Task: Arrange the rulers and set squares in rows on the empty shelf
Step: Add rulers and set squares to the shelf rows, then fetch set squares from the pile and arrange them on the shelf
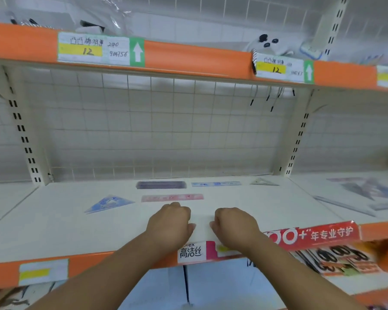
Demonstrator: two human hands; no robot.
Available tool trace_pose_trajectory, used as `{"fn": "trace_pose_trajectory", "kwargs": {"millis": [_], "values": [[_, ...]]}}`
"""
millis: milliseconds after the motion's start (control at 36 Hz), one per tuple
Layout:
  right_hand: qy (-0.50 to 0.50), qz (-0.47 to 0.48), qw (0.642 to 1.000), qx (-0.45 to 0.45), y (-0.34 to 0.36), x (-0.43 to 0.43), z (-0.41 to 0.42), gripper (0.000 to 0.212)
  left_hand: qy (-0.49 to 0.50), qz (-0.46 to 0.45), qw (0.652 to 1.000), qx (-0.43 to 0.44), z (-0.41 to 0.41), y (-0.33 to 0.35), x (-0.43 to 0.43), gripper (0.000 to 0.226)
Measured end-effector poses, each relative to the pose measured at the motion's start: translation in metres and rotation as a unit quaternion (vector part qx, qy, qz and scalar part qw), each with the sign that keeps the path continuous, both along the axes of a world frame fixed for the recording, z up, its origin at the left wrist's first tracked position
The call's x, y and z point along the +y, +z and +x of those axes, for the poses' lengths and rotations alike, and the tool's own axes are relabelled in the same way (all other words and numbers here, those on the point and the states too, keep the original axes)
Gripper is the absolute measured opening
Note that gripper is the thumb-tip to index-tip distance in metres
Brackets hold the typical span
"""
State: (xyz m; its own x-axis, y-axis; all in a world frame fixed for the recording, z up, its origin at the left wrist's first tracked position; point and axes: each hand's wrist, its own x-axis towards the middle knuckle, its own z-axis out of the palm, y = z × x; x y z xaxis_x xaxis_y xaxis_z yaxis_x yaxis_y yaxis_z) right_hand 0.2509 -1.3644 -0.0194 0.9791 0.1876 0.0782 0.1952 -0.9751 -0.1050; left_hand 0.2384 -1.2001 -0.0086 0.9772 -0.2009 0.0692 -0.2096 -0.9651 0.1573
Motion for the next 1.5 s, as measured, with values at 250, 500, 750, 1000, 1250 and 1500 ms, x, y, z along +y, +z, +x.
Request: {"fn": "trace_pose_trajectory", "kwargs": {"millis": [250, 500, 750, 1000, 1250, 1500], "values": [[-0.029, 0.009, 1.000, 0.004, 0.008, -0.067, -0.011, 0.030, -0.036, 0.012, 0.999, -0.003, -0.001, 0.010, -0.070, 0.037], [-0.057, 0.020, 0.998, 0.004, 0.019, -0.184, -0.023, 0.023, -0.065, 0.012, 0.998, -0.010, -0.002, 0.015, -0.188, 0.037], [-0.089, 0.031, 0.995, 0.012, 0.016, -0.314, -0.047, 0.022, -0.097, 0.014, 0.995, -0.003, -0.013, 0.006, -0.314, 0.031], [-0.090, 0.033, 0.995, 0.037, 0.005, -0.410, -0.060, 0.036, -0.122, 0.018, 0.992, 0.002, -0.030, 0.003, -0.408, 0.031], [-0.110, 0.041, 0.993, 0.026, 0.000, -0.464, -0.056, 0.033, -0.146, 0.037, 0.989, -0.001, -0.013, 0.004, -0.462, 0.031], [-0.140, 0.027, 0.990, 0.014, 0.000, -0.515, -0.028, 0.029, -0.179, 0.026, 0.983, 0.012, 0.034, 0.002, -0.526, 0.028]]}}
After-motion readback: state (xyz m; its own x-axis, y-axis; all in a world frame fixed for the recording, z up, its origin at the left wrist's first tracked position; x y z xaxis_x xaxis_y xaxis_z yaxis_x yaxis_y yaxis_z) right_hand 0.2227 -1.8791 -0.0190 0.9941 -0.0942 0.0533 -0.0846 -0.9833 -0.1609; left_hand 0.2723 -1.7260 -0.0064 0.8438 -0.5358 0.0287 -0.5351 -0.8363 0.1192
